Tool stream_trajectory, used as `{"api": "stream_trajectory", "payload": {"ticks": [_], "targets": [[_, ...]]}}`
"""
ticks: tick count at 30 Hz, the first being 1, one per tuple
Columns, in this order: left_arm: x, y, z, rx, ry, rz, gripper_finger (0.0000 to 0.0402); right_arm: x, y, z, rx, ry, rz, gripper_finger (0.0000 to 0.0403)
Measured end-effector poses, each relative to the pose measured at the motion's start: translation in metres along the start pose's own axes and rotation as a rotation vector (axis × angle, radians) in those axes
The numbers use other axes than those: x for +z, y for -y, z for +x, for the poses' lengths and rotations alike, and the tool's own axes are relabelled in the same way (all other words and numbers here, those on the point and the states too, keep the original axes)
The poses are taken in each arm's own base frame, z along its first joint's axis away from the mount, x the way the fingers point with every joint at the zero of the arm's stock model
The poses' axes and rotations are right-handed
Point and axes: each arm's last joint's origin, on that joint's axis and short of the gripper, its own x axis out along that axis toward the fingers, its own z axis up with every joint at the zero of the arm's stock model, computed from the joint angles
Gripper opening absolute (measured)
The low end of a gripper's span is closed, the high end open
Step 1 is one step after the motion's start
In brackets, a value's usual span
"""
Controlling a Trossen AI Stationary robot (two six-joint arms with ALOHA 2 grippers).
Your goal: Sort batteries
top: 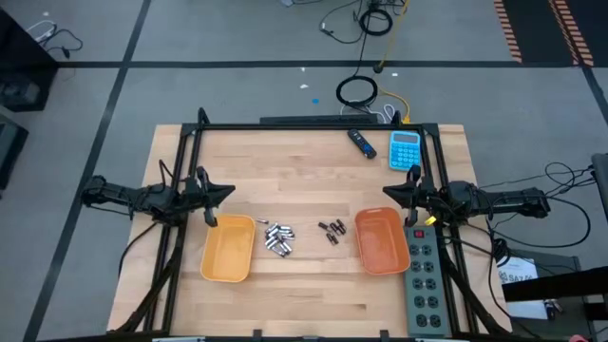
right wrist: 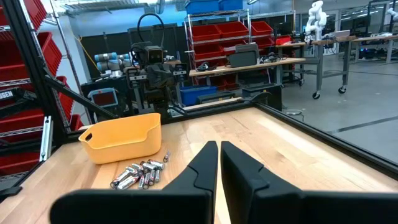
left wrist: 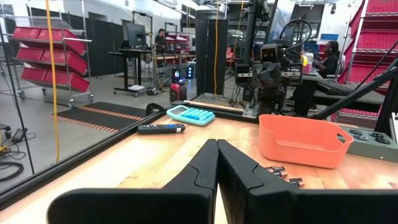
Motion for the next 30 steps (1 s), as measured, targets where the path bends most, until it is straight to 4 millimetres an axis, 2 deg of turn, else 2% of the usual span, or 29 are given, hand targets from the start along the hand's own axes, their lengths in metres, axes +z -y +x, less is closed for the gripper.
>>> {"api": "stream_trajectory", "payload": {"ticks": [13,26,30], "targets": [[0.0,0.0,0.0,0.0,0.0,0.0,0.0015,0.0034,-0.0005,0.0,0.004,0.037,-0.059,0.0011],[0.0001,0.0,0.0,0.0,0.0,0.0,0.0015,0.004,-0.0007,0.0,0.015,0.041,0.253,0.0011],[0.0024,-0.0032,-0.0002,0.109,0.019,0.057,0.0015,0.0019,-0.0017,0.0,0.054,0.009,0.29,0.0011]]}}
